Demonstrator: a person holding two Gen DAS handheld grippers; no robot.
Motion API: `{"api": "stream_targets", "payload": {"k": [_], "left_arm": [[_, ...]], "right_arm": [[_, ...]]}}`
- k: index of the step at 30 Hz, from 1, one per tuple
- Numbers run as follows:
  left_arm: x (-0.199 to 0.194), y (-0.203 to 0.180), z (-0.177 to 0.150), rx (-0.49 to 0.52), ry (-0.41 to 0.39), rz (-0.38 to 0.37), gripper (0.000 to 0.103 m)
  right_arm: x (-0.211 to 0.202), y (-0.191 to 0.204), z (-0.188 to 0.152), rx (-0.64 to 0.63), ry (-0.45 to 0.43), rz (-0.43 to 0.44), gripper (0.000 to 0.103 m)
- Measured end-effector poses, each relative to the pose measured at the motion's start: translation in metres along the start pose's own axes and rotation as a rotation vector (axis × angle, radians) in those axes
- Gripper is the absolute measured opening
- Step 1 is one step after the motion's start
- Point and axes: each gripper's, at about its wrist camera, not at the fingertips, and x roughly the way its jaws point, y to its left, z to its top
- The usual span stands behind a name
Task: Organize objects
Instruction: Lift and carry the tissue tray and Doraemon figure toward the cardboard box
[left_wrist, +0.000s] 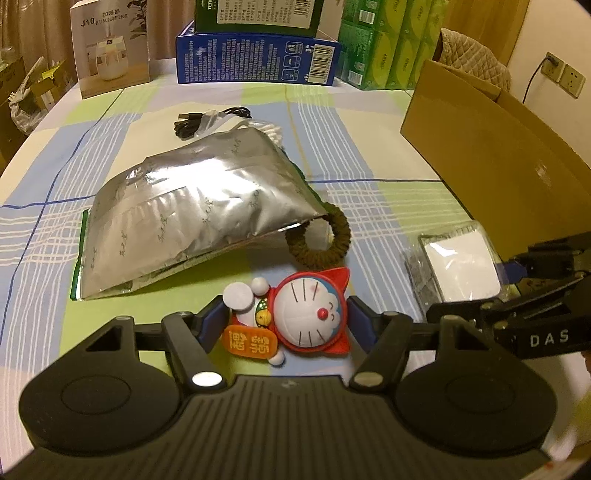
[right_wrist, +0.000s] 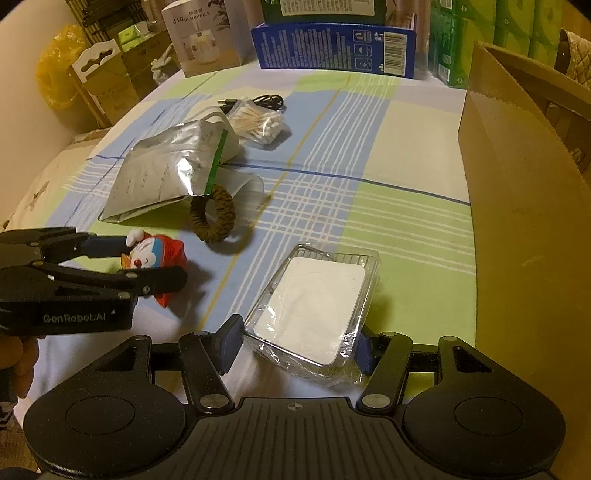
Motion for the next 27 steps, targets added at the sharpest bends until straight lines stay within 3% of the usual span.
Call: {"api": "stream_targets", "payload": {"k": [14,27], "left_arm": [[-0.043,-0.002,-0.012,-0.054,-0.001,0.028,0.065],[-0.107,-0.012,-0.013,-0.106,-0.062,0.041,0.065]], "right_arm": [[-0.042,0.018,0.002,-0.027,-0.053,0.016,0.057],[-0.098,0.037,-0.006,-0.039,-0.114,0.031,0.057]]}}
